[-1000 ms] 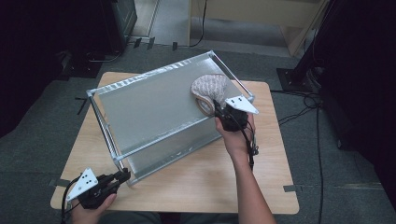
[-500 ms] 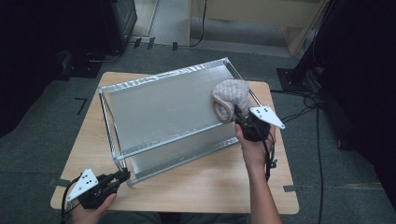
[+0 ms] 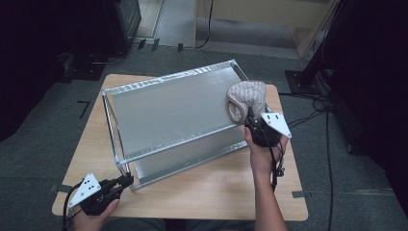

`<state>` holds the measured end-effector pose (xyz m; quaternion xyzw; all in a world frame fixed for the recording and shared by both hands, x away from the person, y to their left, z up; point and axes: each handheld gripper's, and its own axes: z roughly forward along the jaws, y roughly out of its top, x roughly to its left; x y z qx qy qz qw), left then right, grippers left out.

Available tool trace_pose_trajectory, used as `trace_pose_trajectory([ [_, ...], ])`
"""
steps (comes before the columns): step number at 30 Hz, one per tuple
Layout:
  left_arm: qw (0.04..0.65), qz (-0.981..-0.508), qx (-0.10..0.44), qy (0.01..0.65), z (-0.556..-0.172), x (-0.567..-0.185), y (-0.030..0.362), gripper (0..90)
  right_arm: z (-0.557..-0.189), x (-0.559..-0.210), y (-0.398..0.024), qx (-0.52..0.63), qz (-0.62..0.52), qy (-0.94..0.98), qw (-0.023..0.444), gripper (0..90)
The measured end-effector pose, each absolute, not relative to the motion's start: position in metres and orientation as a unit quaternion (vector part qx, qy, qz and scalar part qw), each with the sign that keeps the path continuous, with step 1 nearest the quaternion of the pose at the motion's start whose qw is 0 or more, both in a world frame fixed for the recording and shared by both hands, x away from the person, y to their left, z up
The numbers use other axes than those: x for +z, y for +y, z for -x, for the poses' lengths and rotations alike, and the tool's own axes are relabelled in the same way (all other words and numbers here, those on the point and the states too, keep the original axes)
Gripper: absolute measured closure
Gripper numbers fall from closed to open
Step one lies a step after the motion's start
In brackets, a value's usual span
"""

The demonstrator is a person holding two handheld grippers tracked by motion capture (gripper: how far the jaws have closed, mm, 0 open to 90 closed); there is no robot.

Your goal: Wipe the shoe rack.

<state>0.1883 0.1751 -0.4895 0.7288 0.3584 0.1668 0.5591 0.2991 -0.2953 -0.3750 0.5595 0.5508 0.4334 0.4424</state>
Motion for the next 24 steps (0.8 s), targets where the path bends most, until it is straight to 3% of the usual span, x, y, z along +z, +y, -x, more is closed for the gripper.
trace_pose_trajectory([
  [5,0.562,-0.727,0.163,0.359,-0.189,-0.49,0.175,78.4,-0.297,-0.376,-0.296,0.451,-0.566,0.543,0.426,65.7],
  [12,0.559,-0.728,0.165,0.361,-0.188,-0.489,0.175,78.7,-0.286,-0.379,-0.285,0.486,-0.553,0.546,0.4,66.8],
  [24,0.561,-0.726,0.163,0.362,-0.189,-0.49,0.174,78.6,-0.264,-0.381,-0.23,0.527,-0.495,0.59,0.358,66.8],
])
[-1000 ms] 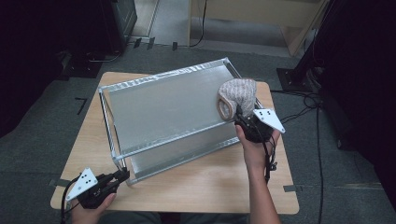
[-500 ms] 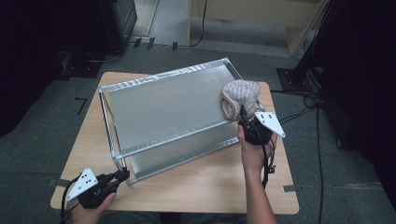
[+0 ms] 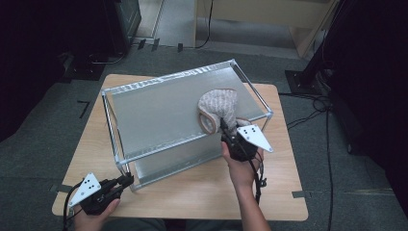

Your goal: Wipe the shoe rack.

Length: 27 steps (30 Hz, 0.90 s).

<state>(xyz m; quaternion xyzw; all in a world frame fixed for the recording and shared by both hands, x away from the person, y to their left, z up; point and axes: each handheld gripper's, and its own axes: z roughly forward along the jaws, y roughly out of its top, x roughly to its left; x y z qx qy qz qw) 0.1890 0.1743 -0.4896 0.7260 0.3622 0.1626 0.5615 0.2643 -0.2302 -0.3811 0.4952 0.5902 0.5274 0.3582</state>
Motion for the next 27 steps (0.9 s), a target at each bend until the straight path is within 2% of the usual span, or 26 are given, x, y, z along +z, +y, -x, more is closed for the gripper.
trace_pose_trajectory([
  [21,0.564,-0.732,0.154,0.35,-0.187,-0.49,0.163,78.9,-0.226,-0.384,-0.115,0.593,-0.388,0.652,0.27,67.2],
  [27,0.565,-0.736,0.149,0.341,-0.186,-0.49,0.159,79.0,-0.216,-0.383,-0.095,0.601,-0.361,0.669,0.249,67.1],
])
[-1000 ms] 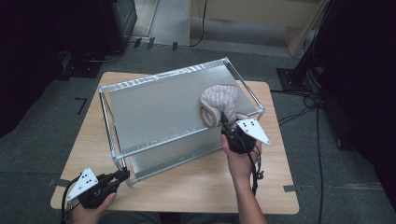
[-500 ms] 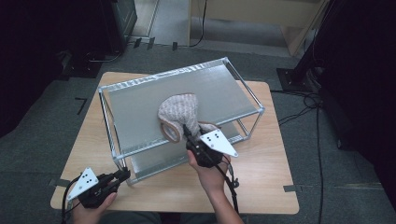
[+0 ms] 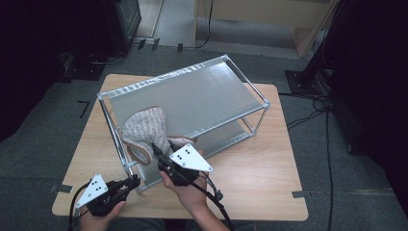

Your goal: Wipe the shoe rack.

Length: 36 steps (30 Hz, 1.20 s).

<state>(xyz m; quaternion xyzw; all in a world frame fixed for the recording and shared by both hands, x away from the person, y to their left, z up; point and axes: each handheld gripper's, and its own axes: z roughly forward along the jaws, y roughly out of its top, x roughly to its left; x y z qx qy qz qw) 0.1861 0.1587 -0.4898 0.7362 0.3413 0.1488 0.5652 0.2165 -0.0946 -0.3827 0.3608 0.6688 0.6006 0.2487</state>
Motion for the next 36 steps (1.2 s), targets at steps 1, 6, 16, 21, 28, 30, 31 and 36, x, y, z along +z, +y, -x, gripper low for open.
trace_pose_trajectory([
  [1,0.565,-0.737,0.15,0.34,-0.186,-0.49,0.159,79.0,-0.215,-0.382,-0.092,0.602,-0.352,0.674,0.245,67.2],
  [6,0.563,-0.742,0.151,0.33,-0.186,-0.49,0.158,79.4,-0.216,-0.381,-0.094,0.6,-0.34,0.681,0.246,67.2],
  [16,0.558,-0.748,0.155,0.323,-0.186,-0.489,0.158,79.9,-0.237,-0.381,-0.139,0.577,-0.382,0.662,0.289,67.0],
  [21,0.558,-0.748,0.155,0.323,-0.186,-0.489,0.158,79.9,-0.259,-0.381,-0.183,0.56,-0.424,0.639,0.314,66.6],
  [28,0.556,-0.75,0.157,0.322,-0.186,-0.489,0.158,80.0,-0.285,-0.384,-0.238,0.551,-0.462,0.61,0.332,64.3],
  [30,0.555,-0.751,0.162,0.32,-0.185,-0.489,0.158,80.1,-0.29,-0.384,-0.25,0.547,-0.47,0.603,0.341,64.3],
  [31,0.554,-0.751,0.162,0.32,-0.185,-0.489,0.158,80.2,-0.292,-0.384,-0.254,0.544,-0.475,0.6,0.344,64.3],
  [36,0.555,-0.751,0.162,0.321,-0.185,-0.489,0.158,80.2,-0.302,-0.384,-0.272,0.527,-0.489,0.591,0.367,63.6],
])
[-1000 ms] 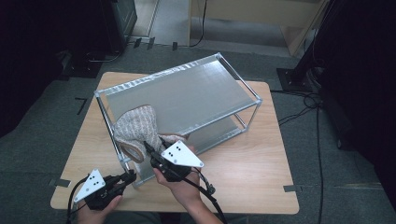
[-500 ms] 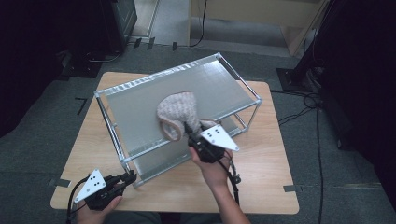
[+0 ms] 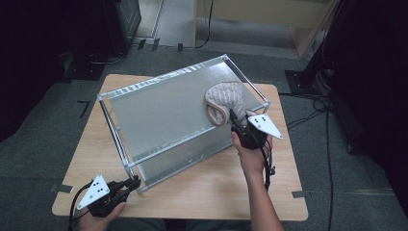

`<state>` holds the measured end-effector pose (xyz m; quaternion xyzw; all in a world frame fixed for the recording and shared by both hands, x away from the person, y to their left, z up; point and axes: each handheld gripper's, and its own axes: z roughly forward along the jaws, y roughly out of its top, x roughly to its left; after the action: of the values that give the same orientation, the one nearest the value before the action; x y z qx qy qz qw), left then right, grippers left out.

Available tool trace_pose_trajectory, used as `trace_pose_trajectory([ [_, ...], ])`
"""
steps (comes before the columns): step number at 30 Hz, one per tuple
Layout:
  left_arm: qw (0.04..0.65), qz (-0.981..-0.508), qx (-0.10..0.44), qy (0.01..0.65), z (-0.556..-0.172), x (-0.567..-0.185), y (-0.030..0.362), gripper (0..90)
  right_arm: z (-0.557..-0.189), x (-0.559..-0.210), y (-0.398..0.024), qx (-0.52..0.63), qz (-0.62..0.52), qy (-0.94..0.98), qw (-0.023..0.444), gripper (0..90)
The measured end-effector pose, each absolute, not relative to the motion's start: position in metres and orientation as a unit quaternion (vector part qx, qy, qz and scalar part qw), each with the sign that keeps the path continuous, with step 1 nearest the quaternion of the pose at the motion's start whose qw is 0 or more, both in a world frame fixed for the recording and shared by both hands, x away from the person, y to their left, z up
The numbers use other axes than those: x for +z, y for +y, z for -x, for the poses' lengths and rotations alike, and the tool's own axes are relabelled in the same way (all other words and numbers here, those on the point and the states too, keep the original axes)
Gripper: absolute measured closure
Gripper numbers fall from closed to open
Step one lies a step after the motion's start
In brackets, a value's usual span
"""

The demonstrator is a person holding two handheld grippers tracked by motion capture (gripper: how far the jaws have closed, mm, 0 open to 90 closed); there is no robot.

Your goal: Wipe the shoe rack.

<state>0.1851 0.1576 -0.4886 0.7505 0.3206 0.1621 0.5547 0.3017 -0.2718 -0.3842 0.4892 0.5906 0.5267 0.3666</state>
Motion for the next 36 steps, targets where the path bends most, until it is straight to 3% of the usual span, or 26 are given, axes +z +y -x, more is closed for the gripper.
trace_pose_trajectory([
  [13,0.555,-0.75,0.161,0.322,-0.185,-0.489,0.158,80.2,-0.321,-0.385,-0.305,0.486,-0.533,0.549,0.421,54.9],
  [17,0.554,-0.75,0.161,0.323,-0.185,-0.489,0.159,80.1,-0.317,-0.388,-0.301,0.492,-0.535,0.539,0.426,61.5],
  [21,0.553,-0.75,0.161,0.326,-0.185,-0.488,0.159,80.1,-0.308,-0.388,-0.297,0.498,-0.537,0.536,0.42,66.8],
  [28,0.553,-0.749,0.159,0.328,-0.185,-0.488,0.159,79.9,-0.289,-0.39,-0.284,0.53,-0.523,0.539,0.394,67.2],
  [36,0.554,-0.749,0.159,0.328,-0.185,-0.488,0.159,79.9,-0.265,-0.394,-0.242,0.562,-0.479,0.565,0.368,67.2],
])
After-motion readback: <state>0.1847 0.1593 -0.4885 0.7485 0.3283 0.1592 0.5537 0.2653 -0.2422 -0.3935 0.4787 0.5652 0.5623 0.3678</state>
